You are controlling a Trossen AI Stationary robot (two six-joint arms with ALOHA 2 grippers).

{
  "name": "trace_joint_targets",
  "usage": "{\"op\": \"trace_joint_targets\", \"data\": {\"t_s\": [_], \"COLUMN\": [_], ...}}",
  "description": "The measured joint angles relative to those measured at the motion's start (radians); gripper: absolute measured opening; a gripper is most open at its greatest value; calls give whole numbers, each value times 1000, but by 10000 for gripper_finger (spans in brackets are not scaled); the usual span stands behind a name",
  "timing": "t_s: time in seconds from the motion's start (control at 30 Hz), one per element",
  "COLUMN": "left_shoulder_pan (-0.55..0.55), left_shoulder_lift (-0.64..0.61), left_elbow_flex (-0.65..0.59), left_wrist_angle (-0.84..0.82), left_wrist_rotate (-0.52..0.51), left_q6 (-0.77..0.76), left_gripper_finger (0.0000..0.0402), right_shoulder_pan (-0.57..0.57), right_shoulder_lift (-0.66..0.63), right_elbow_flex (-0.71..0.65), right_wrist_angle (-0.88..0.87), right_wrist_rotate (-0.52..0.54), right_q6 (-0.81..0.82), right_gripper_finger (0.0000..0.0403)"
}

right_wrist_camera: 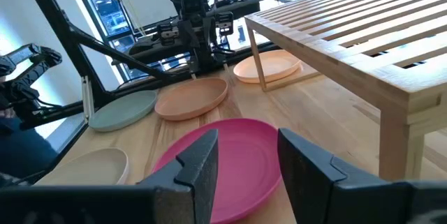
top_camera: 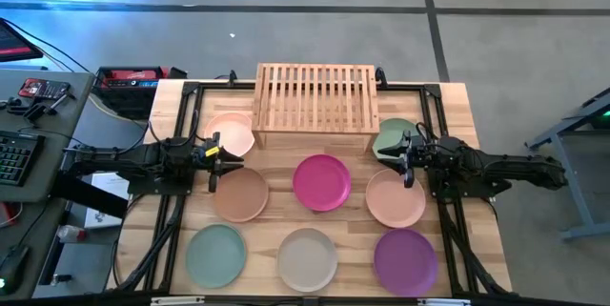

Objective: Place and stack plates onto a shelf

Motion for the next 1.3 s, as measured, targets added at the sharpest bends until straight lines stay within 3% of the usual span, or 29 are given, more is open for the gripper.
{"op": "trace_joint_targets", "data": {"t_s": [1.3], "left_shoulder_pan": [0], "left_shoulder_lift": [0], "left_elbow_flex": [0], "left_wrist_angle": [0], "left_wrist_rotate": [-1], "left_q6": [-24], "left_gripper_finger": [74], "right_shoulder_pan": [0], "right_shoulder_lift": [0], "right_elbow_flex": [0], "right_wrist_angle": [0], "right_wrist_rotate": [0], "right_q6": [0], "right_gripper_finger": [135]}}
